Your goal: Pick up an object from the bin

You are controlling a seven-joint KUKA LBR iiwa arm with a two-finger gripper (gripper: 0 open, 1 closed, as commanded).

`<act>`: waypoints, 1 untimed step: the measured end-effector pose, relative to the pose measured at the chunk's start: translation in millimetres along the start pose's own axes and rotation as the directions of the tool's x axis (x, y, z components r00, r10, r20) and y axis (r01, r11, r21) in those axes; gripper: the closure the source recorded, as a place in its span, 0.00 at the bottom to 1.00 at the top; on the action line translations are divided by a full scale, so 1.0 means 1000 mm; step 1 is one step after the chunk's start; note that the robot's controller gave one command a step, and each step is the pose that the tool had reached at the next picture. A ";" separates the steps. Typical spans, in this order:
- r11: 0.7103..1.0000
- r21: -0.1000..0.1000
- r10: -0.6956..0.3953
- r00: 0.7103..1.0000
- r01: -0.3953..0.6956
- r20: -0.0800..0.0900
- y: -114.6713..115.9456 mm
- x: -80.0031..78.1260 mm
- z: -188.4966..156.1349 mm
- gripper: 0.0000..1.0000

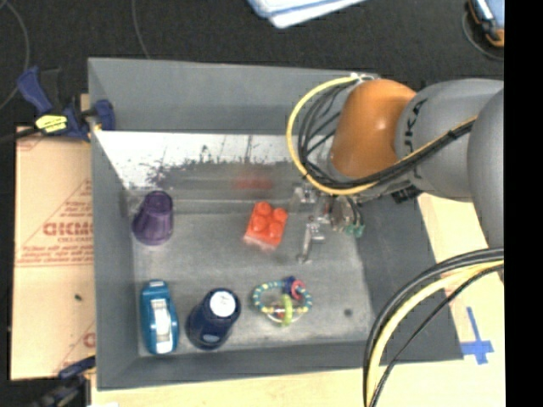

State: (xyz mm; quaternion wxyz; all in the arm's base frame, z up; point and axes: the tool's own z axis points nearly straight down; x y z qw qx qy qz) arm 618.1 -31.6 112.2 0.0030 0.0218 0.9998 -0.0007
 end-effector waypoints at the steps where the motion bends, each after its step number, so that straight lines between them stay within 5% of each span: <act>1: 0.991 -0.004 0.131 0.991 -0.131 -0.007 0.018 -0.029 0.040 0.00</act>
Offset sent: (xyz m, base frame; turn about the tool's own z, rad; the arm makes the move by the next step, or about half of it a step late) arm 0.0277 0.0223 -0.0300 -0.0530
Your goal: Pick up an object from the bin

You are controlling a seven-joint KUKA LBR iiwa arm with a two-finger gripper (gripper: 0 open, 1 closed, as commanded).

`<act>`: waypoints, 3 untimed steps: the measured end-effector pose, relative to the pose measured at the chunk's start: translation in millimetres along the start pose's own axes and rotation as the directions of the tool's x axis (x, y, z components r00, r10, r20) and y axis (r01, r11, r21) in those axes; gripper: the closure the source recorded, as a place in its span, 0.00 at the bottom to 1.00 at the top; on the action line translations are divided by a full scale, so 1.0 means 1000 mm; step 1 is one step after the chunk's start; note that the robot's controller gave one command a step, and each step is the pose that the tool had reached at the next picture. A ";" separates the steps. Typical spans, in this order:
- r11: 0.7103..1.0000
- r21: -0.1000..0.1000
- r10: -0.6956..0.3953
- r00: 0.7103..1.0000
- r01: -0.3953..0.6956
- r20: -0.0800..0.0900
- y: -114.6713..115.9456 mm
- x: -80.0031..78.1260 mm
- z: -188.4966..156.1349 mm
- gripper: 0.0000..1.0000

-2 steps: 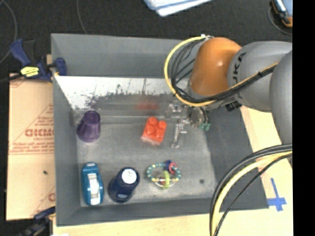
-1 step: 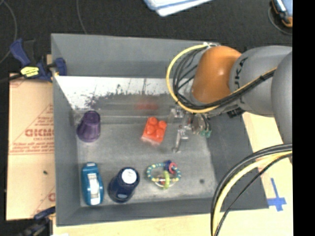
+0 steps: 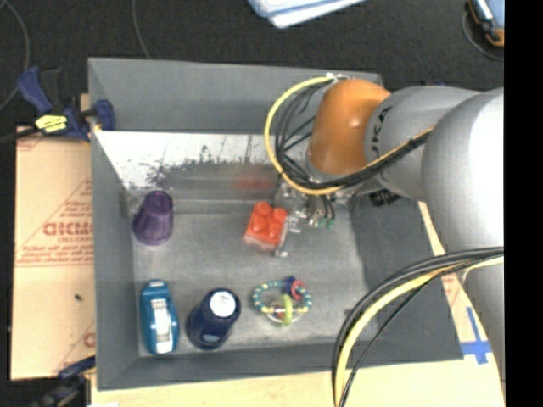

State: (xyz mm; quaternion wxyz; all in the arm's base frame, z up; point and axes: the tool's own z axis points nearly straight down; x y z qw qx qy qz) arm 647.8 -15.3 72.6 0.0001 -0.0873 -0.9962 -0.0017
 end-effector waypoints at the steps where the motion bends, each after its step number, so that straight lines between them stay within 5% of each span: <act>1: 0.984 0.006 -0.180 0.984 0.180 0.007 0.004 0.001 -0.009 0.00; 2: 0.913 0.002 -0.408 0.913 0.408 0.004 0.021 0.019 -0.001 0.00; 3: 0.965 0.004 0.260 0.965 -0.260 0.008 0.002 0.033 -0.004 1.00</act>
Offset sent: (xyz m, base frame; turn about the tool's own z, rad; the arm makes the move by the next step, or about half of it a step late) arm -0.0189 0.0285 -0.0026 -0.4320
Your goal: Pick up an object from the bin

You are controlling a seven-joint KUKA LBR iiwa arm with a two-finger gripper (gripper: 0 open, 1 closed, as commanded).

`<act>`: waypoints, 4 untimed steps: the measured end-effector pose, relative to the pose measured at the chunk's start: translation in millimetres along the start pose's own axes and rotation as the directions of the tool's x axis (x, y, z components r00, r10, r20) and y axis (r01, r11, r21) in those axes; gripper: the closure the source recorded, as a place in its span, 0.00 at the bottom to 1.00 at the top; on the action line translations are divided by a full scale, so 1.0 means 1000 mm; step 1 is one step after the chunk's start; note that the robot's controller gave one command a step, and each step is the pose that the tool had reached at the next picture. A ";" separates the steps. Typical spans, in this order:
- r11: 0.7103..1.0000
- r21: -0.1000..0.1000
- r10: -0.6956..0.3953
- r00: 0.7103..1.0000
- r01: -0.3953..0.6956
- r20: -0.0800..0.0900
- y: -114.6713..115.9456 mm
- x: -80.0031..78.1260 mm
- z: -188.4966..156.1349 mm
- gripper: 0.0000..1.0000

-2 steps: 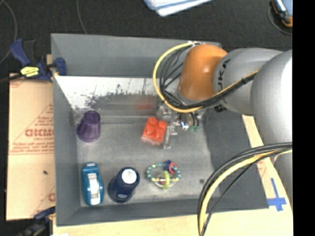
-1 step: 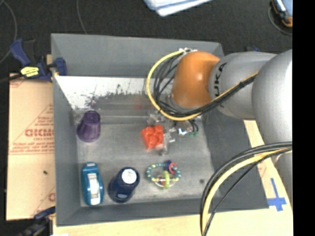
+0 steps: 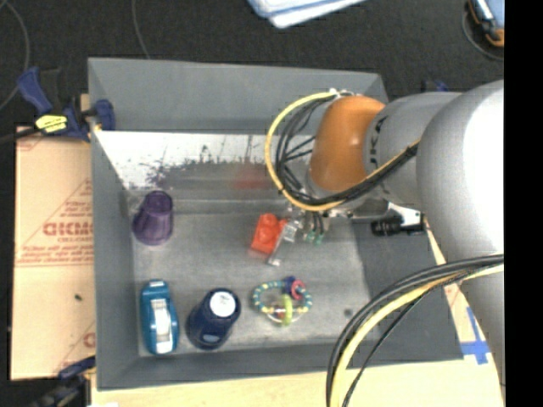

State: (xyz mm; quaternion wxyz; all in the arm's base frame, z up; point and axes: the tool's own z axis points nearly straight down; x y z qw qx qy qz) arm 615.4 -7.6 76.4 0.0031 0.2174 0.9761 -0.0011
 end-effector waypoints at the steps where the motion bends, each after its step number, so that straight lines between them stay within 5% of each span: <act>1: 1.000 0.001 -0.004 1.000 0.004 0.000 0.000 0.000 0.000 1.00; 4: 1.000 0.002 -0.010 1.000 0.010 0.000 0.000 0.000 0.000 1.00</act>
Offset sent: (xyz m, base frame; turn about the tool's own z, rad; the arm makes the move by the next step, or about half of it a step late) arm 0.0000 0.0000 0.0000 0.0000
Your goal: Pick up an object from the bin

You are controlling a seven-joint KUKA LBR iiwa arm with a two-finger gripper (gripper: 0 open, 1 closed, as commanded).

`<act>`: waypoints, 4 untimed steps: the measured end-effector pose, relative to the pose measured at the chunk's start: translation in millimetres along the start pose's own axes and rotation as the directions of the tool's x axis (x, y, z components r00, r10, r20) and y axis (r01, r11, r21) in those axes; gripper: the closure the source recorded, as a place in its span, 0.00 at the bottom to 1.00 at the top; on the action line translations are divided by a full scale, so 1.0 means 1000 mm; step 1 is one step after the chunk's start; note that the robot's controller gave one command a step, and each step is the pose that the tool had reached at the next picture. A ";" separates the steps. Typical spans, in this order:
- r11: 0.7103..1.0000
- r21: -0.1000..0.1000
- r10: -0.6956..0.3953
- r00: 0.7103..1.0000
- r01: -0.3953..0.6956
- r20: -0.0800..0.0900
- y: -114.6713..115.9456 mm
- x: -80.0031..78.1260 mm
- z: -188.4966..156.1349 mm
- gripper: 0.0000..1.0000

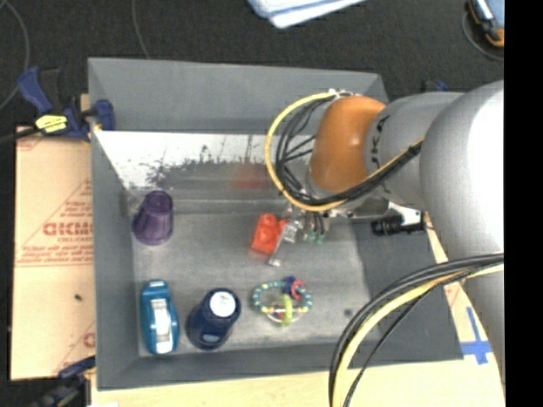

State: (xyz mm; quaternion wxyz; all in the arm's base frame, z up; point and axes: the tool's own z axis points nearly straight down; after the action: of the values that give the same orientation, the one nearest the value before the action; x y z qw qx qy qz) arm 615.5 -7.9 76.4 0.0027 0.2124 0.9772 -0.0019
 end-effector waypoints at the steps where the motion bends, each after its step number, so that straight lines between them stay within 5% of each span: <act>1: 1.000 0.000 -0.001 1.000 0.001 0.000 0.000 0.000 0.000 1.00; 4: 1.000 0.001 -0.004 1.000 0.004 0.000 0.000 0.000 0.000 1.00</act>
Offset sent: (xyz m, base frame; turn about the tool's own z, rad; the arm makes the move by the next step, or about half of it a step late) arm 0.0000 0.0000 0.0000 0.0000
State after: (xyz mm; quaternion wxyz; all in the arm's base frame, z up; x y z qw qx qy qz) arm 615.4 -7.9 76.3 0.0024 0.2103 0.9776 -0.0022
